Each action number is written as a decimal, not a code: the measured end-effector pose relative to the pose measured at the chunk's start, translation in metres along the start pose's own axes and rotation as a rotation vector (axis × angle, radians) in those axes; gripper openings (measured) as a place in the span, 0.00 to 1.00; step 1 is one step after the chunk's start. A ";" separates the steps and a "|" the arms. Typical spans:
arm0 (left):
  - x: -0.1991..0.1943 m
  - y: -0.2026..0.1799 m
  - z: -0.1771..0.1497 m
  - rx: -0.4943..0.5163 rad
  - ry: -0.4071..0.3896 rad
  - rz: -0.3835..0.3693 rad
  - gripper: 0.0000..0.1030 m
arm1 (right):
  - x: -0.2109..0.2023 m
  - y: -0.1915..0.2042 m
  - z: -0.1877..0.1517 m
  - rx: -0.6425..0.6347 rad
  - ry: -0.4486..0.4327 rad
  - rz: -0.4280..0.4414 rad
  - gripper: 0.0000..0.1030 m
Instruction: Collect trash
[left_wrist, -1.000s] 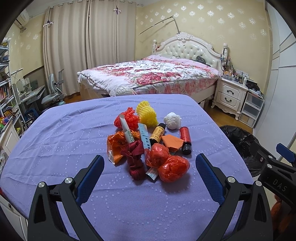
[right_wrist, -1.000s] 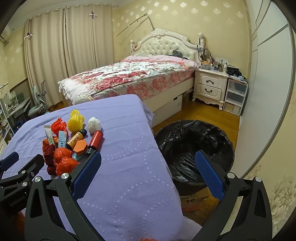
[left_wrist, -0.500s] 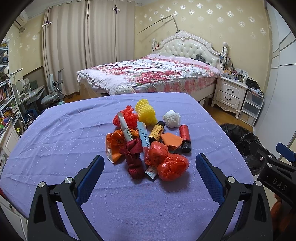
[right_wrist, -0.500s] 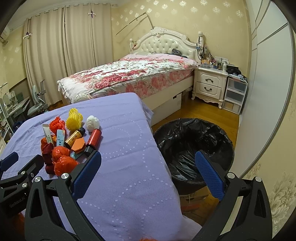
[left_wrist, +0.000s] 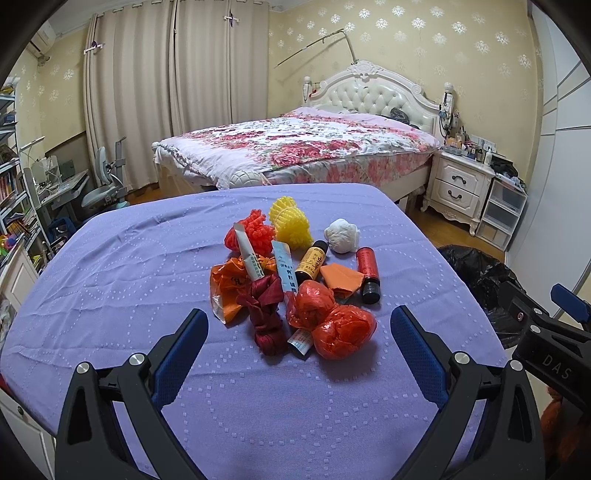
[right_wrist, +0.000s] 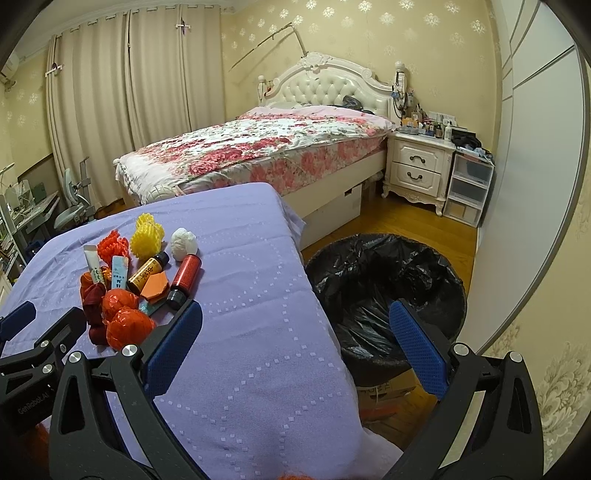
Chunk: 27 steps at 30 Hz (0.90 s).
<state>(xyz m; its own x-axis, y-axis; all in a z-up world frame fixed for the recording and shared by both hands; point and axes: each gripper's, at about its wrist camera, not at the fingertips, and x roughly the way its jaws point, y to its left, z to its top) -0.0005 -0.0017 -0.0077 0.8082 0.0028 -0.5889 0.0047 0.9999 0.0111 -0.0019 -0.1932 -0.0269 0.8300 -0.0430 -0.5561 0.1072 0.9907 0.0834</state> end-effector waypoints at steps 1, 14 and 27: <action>0.000 0.000 -0.001 0.001 0.001 0.000 0.94 | 0.000 -0.001 0.000 0.001 0.001 0.000 0.96; 0.002 -0.001 -0.002 0.003 0.003 -0.001 0.94 | -0.001 -0.003 -0.003 -0.002 0.009 0.000 0.96; 0.011 0.015 -0.004 -0.013 0.043 0.008 0.93 | 0.005 0.007 -0.004 -0.023 0.048 0.013 0.93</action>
<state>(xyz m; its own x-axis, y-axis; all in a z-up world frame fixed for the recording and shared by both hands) 0.0064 0.0138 -0.0176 0.7822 0.0112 -0.6229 -0.0095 0.9999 0.0060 0.0012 -0.1856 -0.0321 0.8042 -0.0248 -0.5939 0.0838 0.9939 0.0719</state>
